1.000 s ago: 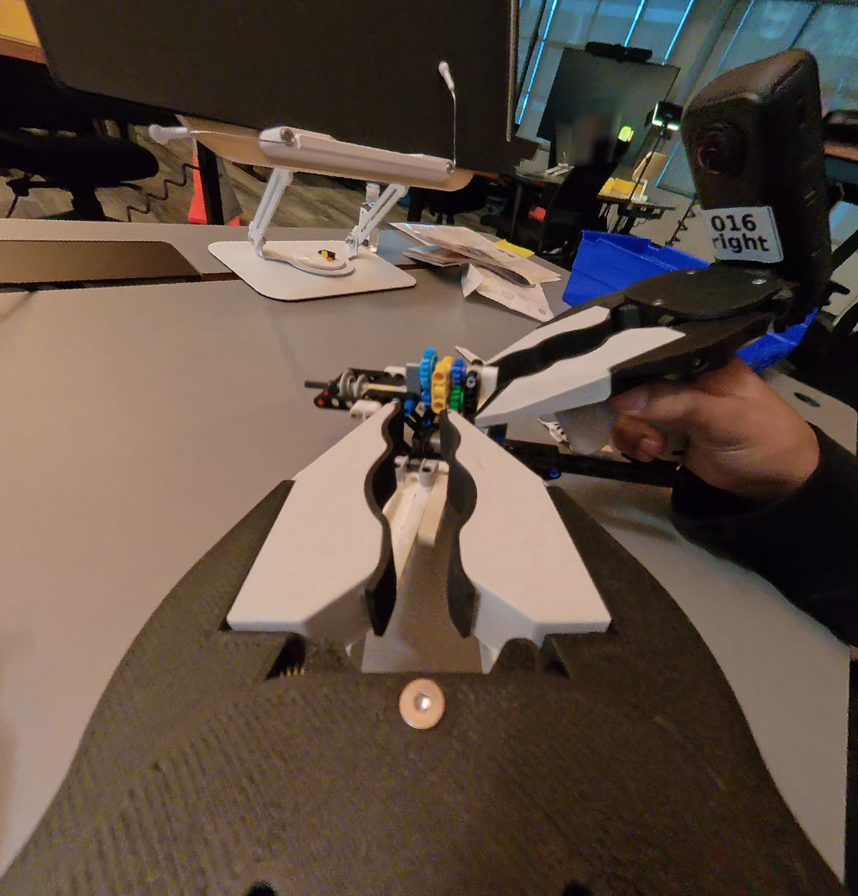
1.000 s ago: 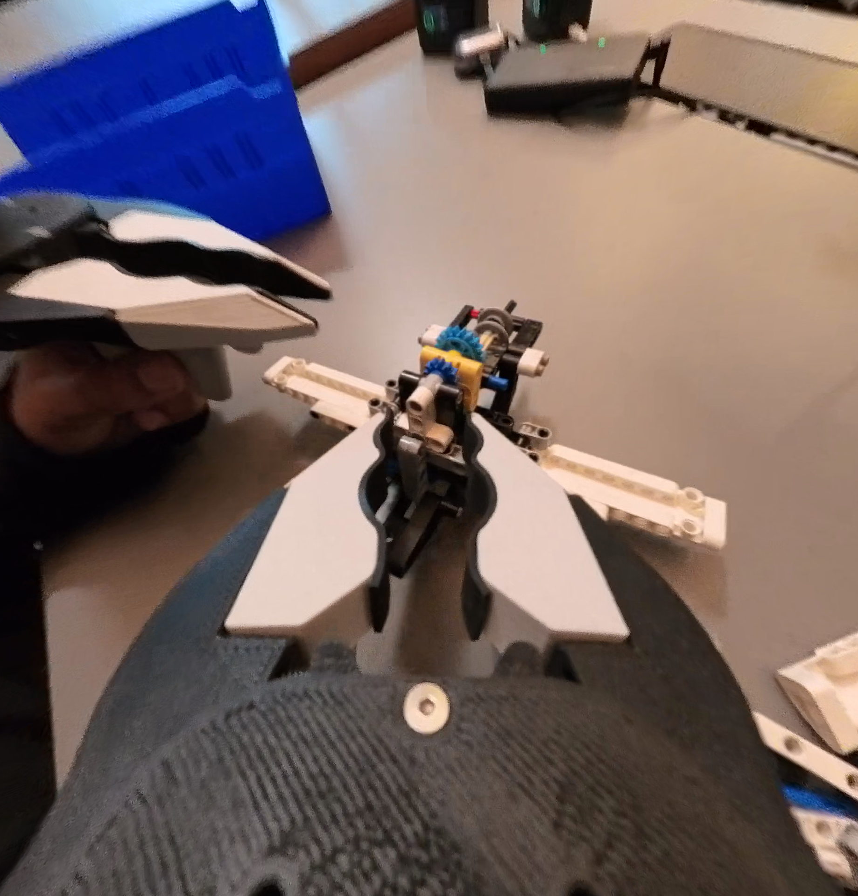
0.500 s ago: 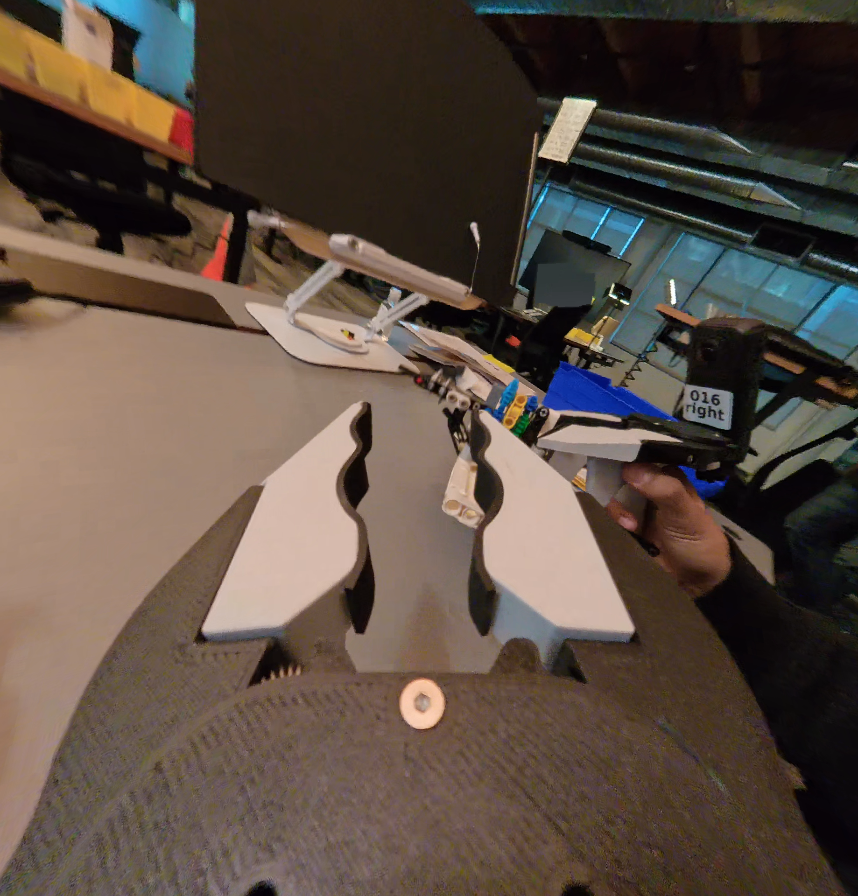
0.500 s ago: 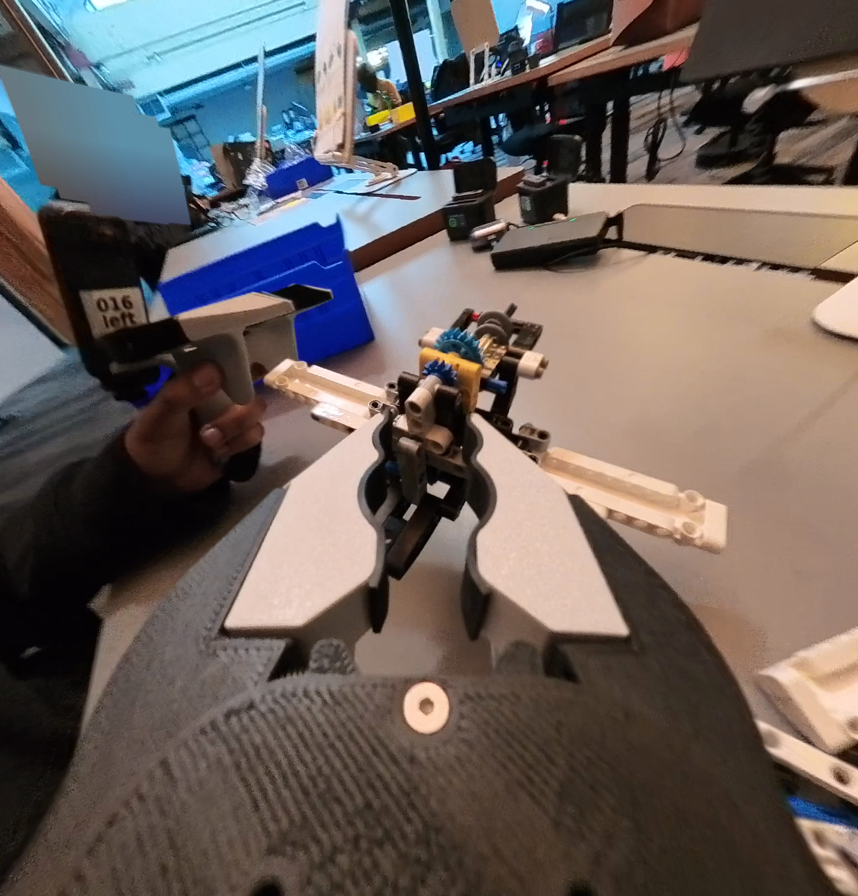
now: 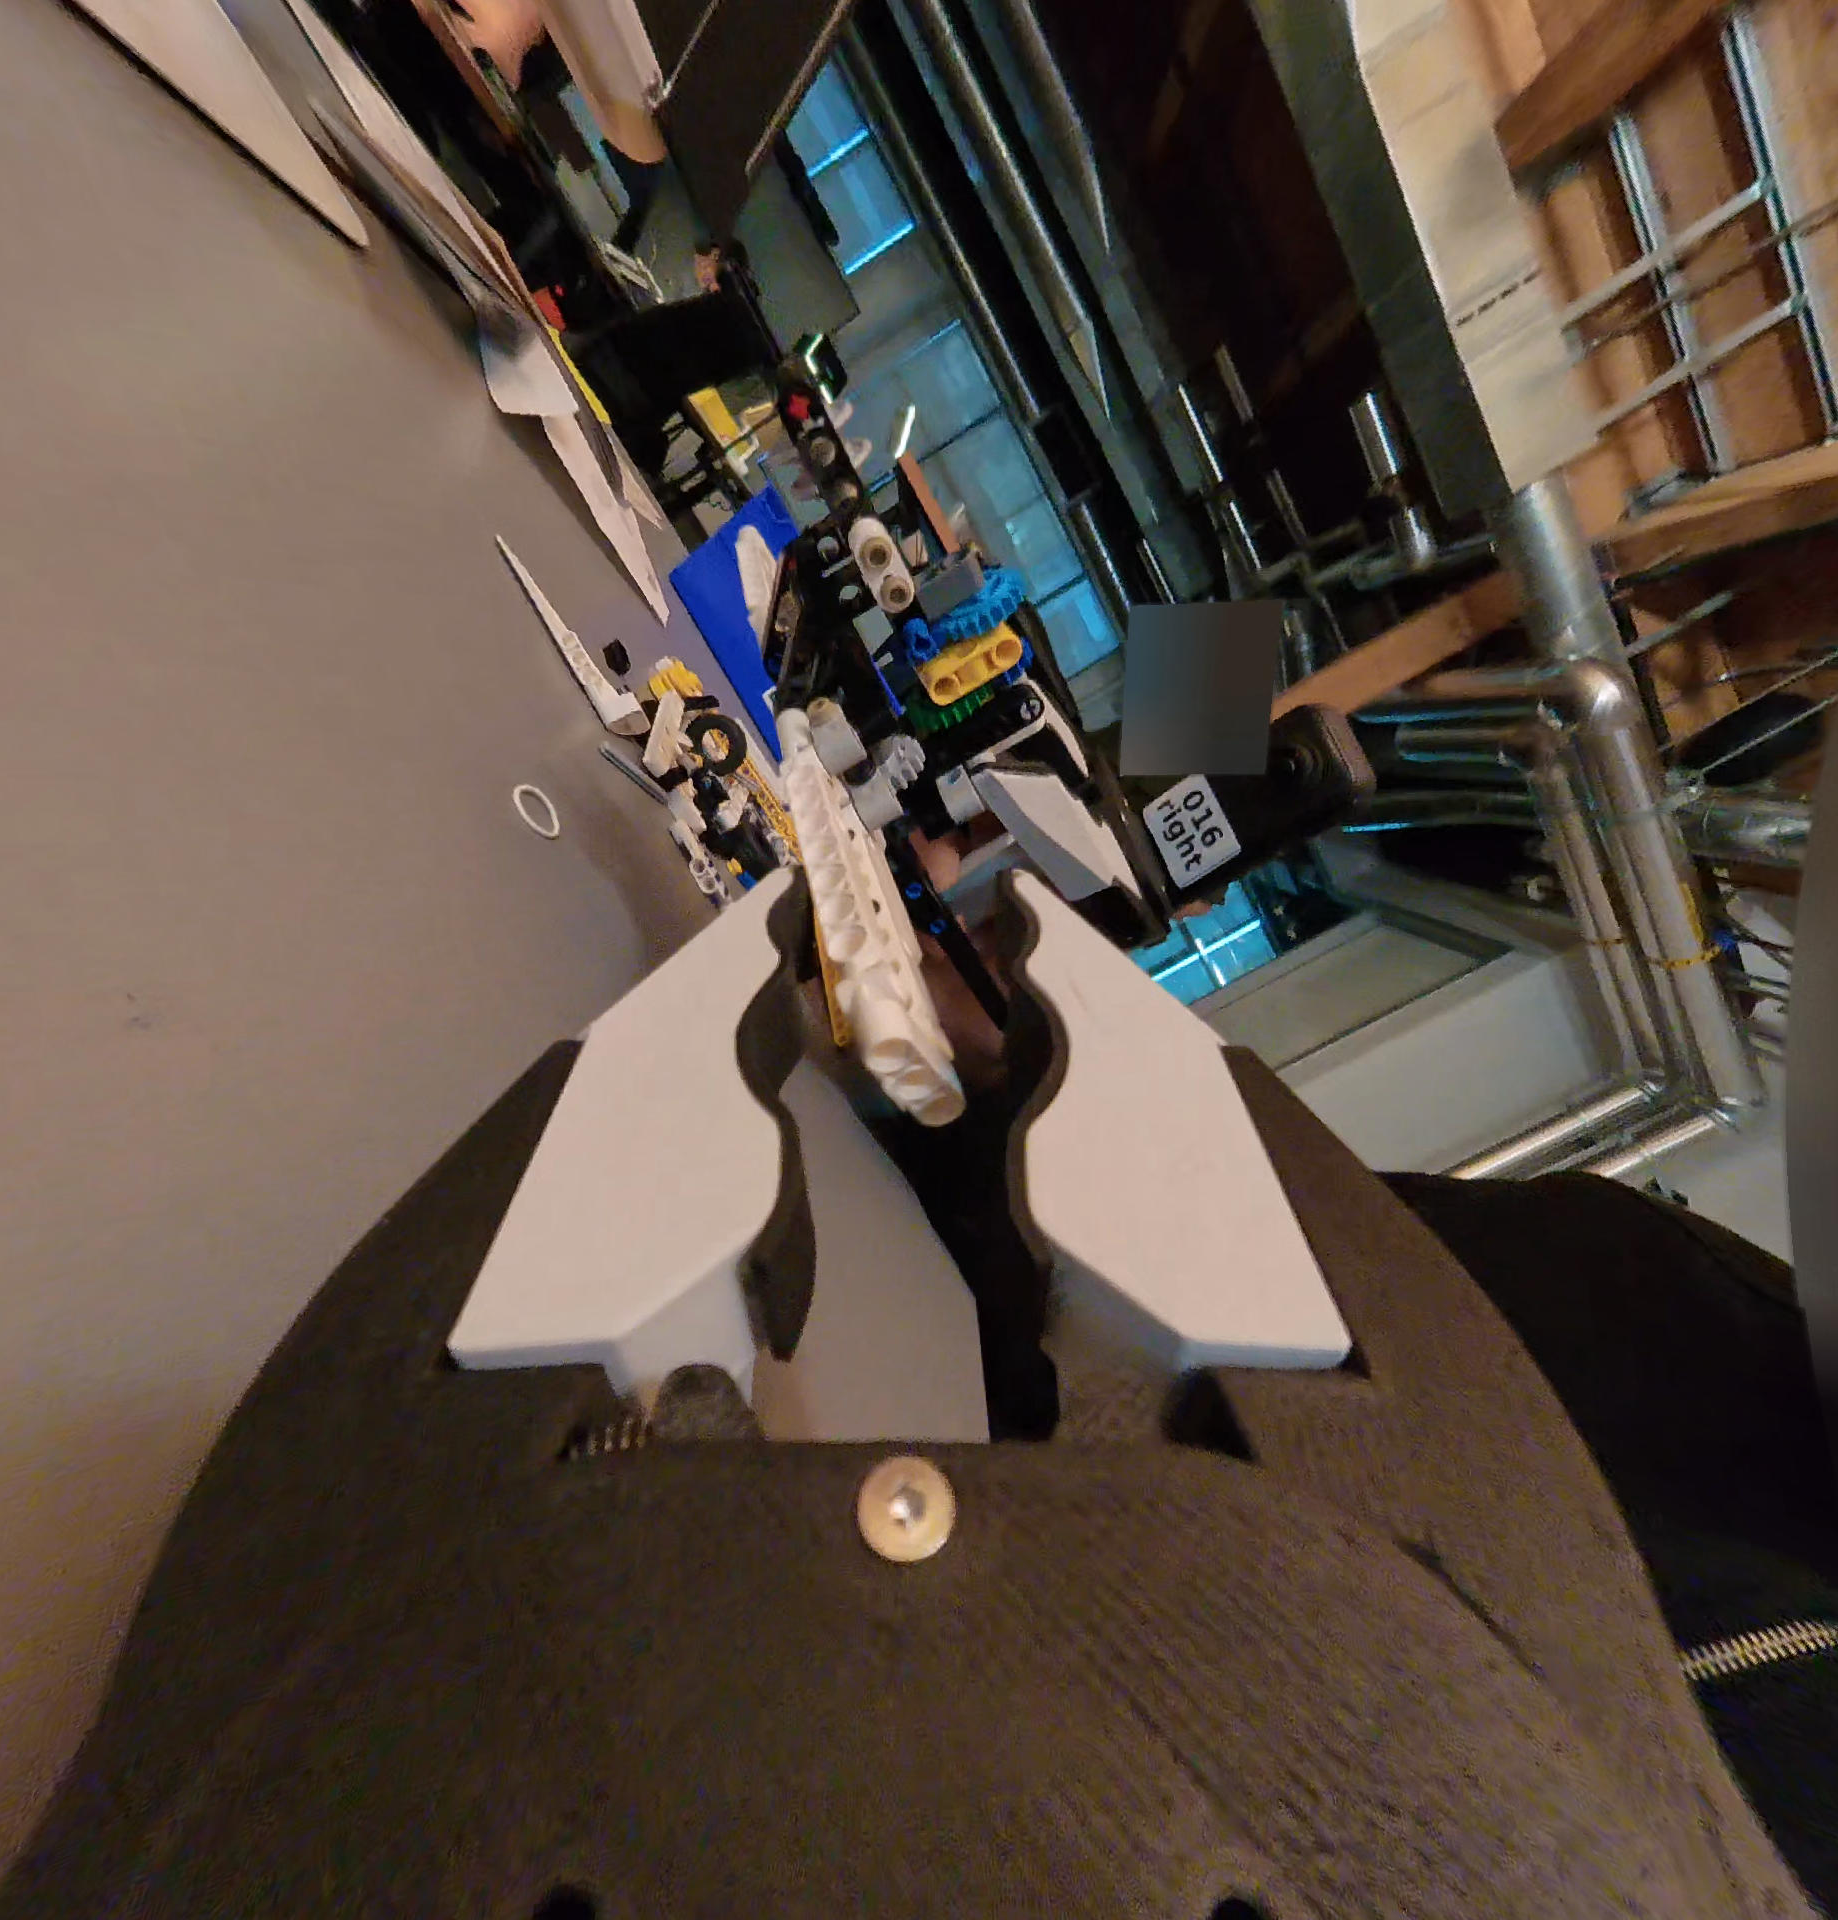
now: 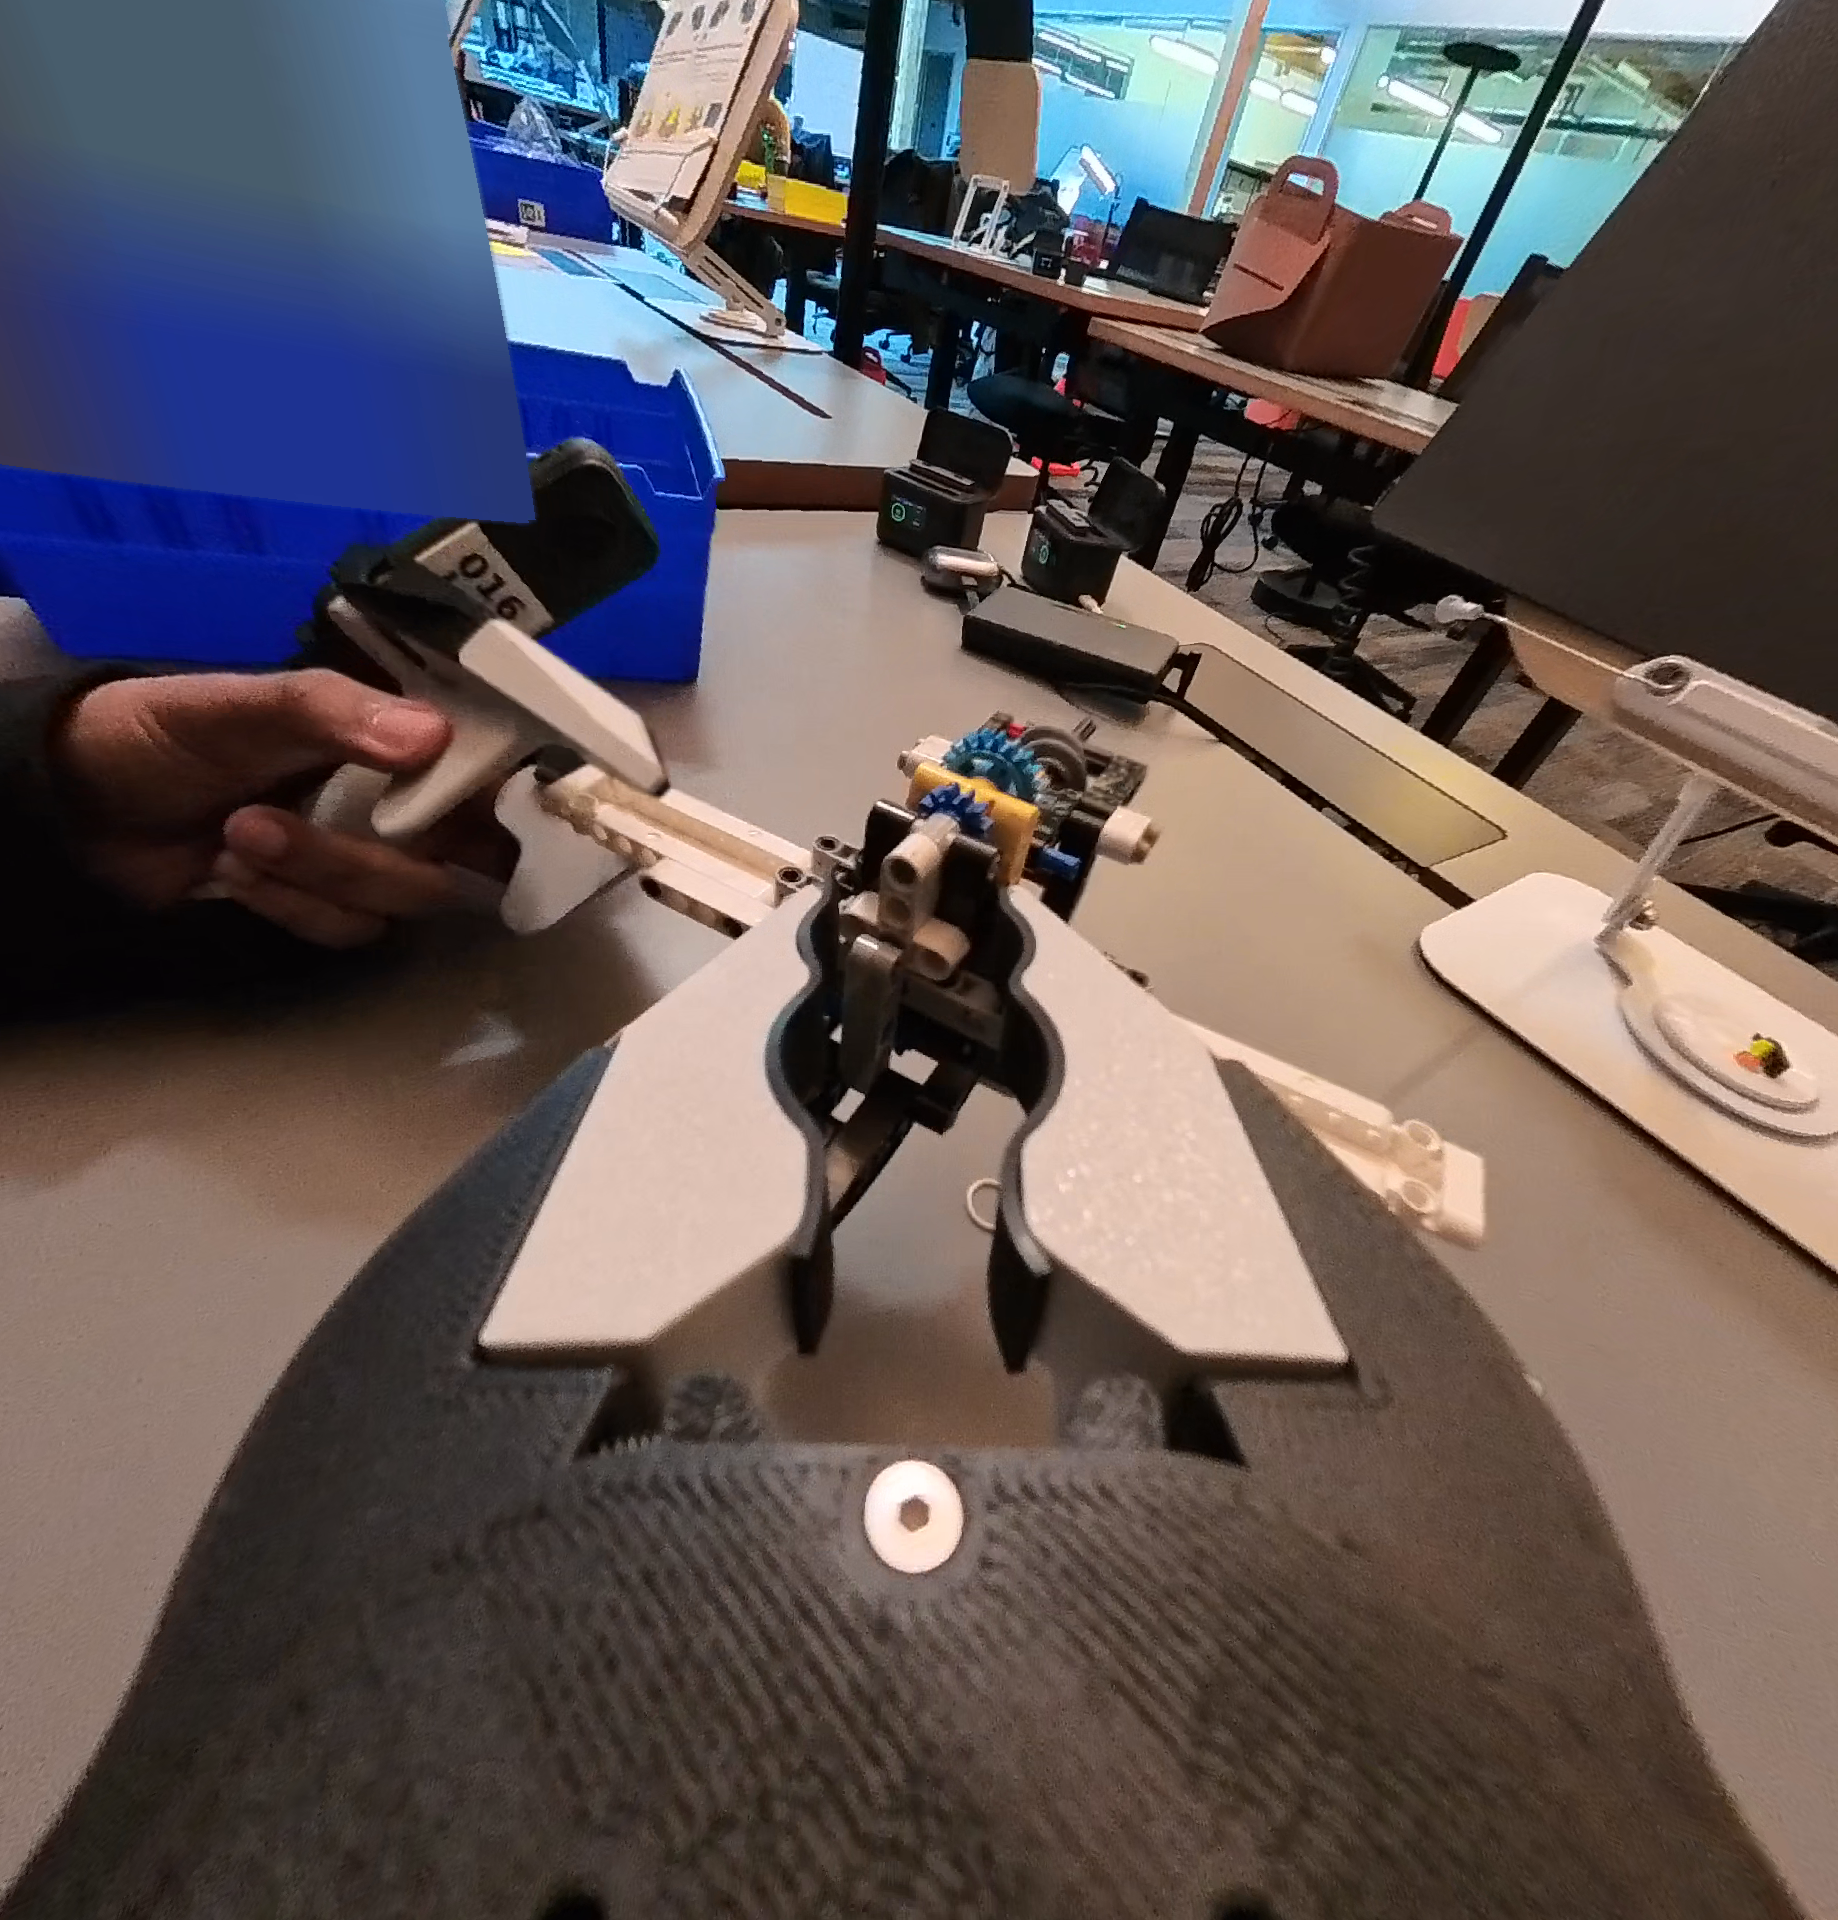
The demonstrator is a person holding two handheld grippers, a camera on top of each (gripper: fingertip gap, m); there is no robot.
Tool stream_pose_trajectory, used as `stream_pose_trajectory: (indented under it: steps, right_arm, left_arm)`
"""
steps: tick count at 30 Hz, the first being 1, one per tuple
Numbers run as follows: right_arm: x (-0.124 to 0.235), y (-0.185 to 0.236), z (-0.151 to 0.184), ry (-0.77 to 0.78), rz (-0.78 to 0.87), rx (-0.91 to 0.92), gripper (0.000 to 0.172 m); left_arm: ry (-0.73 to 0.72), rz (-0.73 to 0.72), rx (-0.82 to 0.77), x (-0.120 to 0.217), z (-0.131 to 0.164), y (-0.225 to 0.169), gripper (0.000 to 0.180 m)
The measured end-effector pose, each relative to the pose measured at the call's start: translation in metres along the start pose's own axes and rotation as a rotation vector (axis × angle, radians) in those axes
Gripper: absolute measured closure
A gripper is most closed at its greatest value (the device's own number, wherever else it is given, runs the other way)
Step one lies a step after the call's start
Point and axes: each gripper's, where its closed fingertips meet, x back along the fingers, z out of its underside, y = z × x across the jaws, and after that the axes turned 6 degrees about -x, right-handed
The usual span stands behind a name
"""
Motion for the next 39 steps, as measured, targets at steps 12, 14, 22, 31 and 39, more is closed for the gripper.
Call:
stream_pose_trajectory:
  steps: [12, 14, 22, 31, 39]
  right_arm:
    - [-0.001, 0.003, -0.003, -0.032, -0.015, 0.023, 0.145]
    - [-0.003, 0.005, 0.000, -0.020, -0.022, 0.032, 0.145]
    - [-0.011, 0.015, 0.007, 0.017, -0.073, 0.024, 0.143]
    - [-0.014, 0.019, 0.011, 0.036, -0.073, 0.045, 0.143]
    - [-0.016, 0.021, 0.011, 0.031, -0.083, 0.045, 0.143]
  left_arm:
    - [-0.014, -0.057, -0.080, 0.005, -0.004, 0.002, 0.167]
    - [-0.037, -0.092, -0.109, 0.009, -0.009, 0.005, 0.172]
    - [-0.097, -0.143, -0.180, 0.017, -0.020, 0.005, 0.174]
    - [-0.115, -0.191, -0.236, 0.020, -0.024, 0.006, 0.174]
    - [-0.118, -0.265, -0.367, 0.022, -0.028, 0.002, 0.175]
